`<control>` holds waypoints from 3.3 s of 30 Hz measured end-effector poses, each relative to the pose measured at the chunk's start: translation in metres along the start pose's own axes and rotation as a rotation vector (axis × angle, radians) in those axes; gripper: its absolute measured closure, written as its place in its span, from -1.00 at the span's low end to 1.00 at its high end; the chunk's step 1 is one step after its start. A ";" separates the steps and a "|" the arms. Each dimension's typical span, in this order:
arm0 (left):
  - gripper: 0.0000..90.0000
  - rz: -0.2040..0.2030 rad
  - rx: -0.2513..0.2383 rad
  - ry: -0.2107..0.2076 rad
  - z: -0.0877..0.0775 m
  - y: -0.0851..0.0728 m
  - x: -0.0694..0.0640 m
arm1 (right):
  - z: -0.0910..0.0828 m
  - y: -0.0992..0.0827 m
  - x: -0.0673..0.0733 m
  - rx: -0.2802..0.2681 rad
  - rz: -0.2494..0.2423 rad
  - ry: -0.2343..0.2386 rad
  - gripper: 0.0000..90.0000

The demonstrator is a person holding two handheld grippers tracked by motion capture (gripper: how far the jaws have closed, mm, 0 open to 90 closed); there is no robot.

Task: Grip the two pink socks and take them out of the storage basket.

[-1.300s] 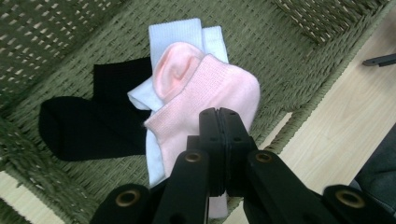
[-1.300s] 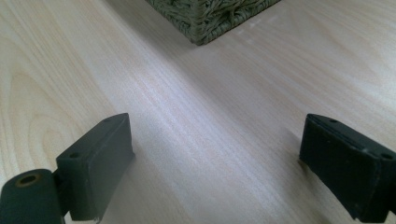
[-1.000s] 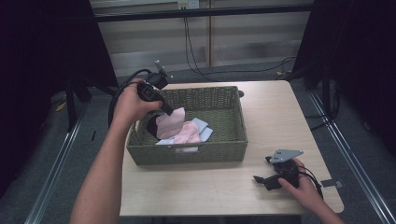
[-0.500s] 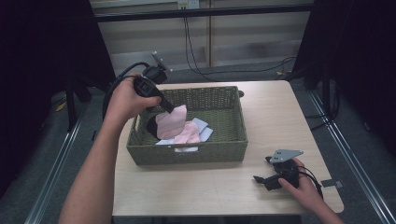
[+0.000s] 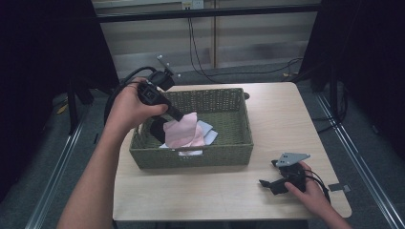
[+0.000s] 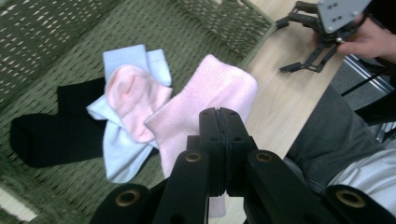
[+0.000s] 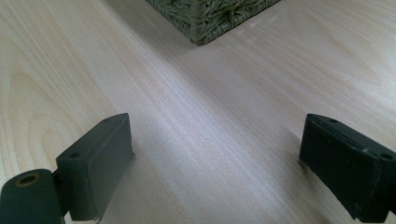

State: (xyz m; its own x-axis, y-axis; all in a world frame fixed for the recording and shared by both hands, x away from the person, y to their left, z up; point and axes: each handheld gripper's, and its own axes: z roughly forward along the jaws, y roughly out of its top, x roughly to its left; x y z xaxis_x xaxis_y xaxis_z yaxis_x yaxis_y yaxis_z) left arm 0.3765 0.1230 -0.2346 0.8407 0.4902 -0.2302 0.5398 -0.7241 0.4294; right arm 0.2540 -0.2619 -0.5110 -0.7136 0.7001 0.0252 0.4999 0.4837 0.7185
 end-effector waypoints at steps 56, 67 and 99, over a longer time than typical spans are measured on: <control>0.89 0.083 0.060 -0.115 0.128 -0.030 -0.032 | 0.000 0.000 0.000 0.000 0.000 0.000 -0.80; 0.20 0.065 -0.061 -0.032 0.110 -0.017 -0.020 | 0.000 0.000 0.000 0.000 0.000 0.000 -0.80; -0.09 -0.039 0.010 0.128 0.156 -0.011 0.079 | 0.000 0.000 0.000 -0.001 -0.003 0.000 -0.80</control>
State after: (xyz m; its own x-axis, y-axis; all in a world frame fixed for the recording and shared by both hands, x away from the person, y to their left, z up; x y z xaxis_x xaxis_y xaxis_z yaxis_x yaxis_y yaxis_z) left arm 0.4443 0.0938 -0.3941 0.8069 0.5755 -0.1331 0.5729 -0.7078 0.4133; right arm 0.2541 -0.2620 -0.5112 -0.7147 0.6990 0.0230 0.4975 0.4850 0.7192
